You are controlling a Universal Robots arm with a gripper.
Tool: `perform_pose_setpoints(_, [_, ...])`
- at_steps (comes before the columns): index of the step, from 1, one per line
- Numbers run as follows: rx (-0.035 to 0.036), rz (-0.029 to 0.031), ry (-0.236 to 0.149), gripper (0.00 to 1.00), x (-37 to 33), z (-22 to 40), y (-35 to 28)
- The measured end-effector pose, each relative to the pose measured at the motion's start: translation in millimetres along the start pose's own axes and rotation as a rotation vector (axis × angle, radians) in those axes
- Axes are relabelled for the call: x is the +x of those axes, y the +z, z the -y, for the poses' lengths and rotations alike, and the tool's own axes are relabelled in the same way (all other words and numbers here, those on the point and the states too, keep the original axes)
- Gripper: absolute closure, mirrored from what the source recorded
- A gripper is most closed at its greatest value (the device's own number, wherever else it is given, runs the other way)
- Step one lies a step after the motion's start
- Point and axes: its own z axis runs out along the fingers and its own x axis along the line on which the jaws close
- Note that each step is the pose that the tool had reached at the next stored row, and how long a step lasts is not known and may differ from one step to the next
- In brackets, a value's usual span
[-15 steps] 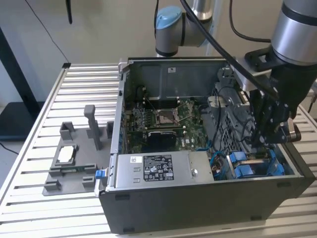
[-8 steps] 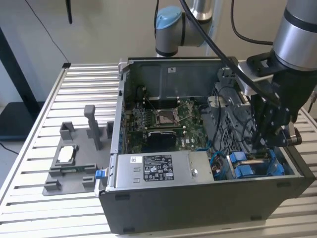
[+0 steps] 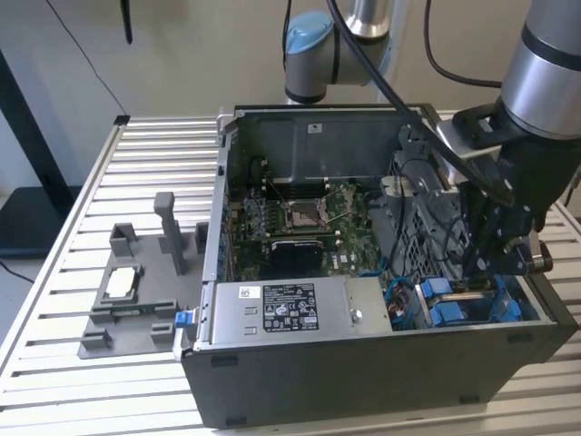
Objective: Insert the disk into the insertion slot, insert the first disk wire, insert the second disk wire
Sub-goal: 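Insert the second disk wire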
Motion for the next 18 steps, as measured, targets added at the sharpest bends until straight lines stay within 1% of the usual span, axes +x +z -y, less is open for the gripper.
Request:
perform_pose_setpoints(5, [0.0002, 0.0066, 0.003, 0.84, 2.2, 0.6, 2.1])
perform_pose_setpoints(10, [0.0004, 0.0179, 0.004, 0.84, 2.5, 1.2, 4.1])
perform_pose_setpoints(12, [0.0007, 0.0191, 0.004, 0.84, 2.6, 1.4, 4.6])
perform_pose_setpoints(18, [0.0007, 0.0192, 0.004, 0.84, 2.8, 1.7, 6.0])
